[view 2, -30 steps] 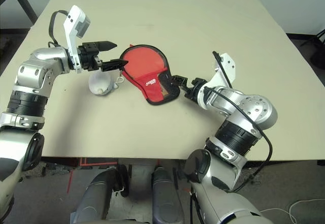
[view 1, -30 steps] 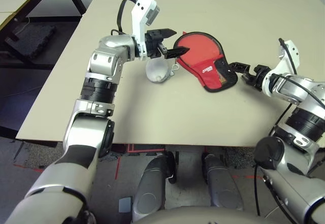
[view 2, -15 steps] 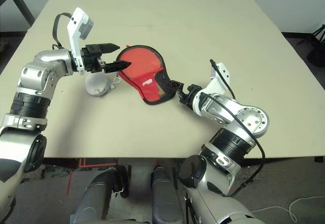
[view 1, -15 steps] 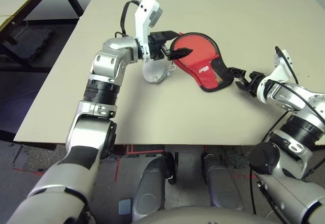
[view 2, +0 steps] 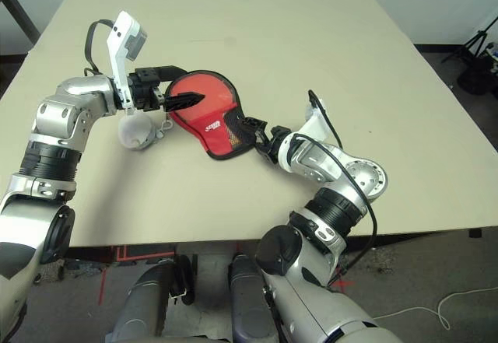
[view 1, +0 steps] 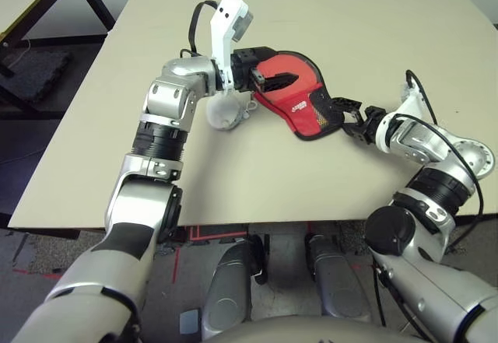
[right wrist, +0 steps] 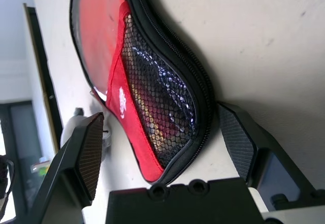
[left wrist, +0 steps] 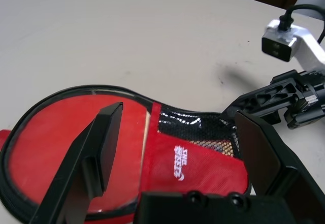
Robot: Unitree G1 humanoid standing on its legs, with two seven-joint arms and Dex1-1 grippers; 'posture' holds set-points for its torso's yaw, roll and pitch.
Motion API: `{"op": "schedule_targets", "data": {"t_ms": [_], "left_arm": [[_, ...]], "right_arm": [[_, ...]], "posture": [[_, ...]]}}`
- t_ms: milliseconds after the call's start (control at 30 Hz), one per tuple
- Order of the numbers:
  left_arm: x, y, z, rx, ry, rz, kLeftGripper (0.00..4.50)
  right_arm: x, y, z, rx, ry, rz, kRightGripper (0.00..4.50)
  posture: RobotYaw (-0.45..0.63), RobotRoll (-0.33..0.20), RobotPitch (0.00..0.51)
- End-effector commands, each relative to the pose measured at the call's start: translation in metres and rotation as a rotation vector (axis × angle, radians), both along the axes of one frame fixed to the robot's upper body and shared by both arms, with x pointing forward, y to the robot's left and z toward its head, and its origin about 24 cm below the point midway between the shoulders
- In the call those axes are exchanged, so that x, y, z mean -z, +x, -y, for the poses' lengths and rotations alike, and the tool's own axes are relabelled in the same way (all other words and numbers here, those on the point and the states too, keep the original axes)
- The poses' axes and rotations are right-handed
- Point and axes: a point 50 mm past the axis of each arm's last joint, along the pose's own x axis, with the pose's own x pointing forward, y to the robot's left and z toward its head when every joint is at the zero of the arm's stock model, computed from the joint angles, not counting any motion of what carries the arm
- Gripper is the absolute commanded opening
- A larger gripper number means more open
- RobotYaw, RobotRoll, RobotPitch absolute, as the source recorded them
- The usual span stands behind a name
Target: Store the ping-pong paddle in its case and zip it.
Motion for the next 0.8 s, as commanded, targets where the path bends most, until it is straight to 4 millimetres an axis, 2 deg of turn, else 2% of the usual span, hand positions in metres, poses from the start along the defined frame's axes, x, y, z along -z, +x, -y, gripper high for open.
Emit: {"op": "schedule_targets", "data": {"t_ms": [33, 200, 267, 333, 600, 700, 800], "left_arm": [[-0.003, -0.001, 0.004, 0.012, 0.004, 0.01, 4.5], [-0.003, -0.001, 0.001, 0.003, 0.002, 0.009, 4.5], [-0.002, -0.001, 0.001, 0.0, 0.001, 0.008, 4.5], [-0.002, -0.001, 0.0, -0.002, 0.001, 0.007, 4.5], [-0.002, 0.0, 0.002, 0.002, -0.003, 0.009, 4.5], [-0.002, 0.0, 0.003, 0.004, -0.004, 0.01, 4.5], [-0.002, 0.0, 0.004, 0.006, -0.006, 0.011, 4.5]], "right_arm": [[0.027, 0.001, -0.024, -0.1, 0.01, -0.129, 4.48], [0.029, 0.007, -0.031, -0.124, 0.015, -0.127, 4.48], [0.029, 0.009, -0.033, -0.134, 0.016, -0.122, 4.14], [0.03, 0.01, -0.036, -0.149, 0.01, -0.116, 3.6], [0.029, 0.014, -0.051, -0.2, -0.018, -0.097, 0.87], [0.028, 0.017, -0.054, -0.197, -0.024, -0.09, 0.02], [0.028, 0.018, -0.051, -0.168, -0.052, -0.083, 0.02]], "posture": [[-0.03, 0.0, 0.226], [-0.01, 0.0, 0.226], [-0.01, 0.0, 0.226], [-0.01, 0.0, 0.226], [-0.02, 0.0, 0.224], [-0.02, 0.0, 0.221], [-0.02, 0.0, 0.221]]}}
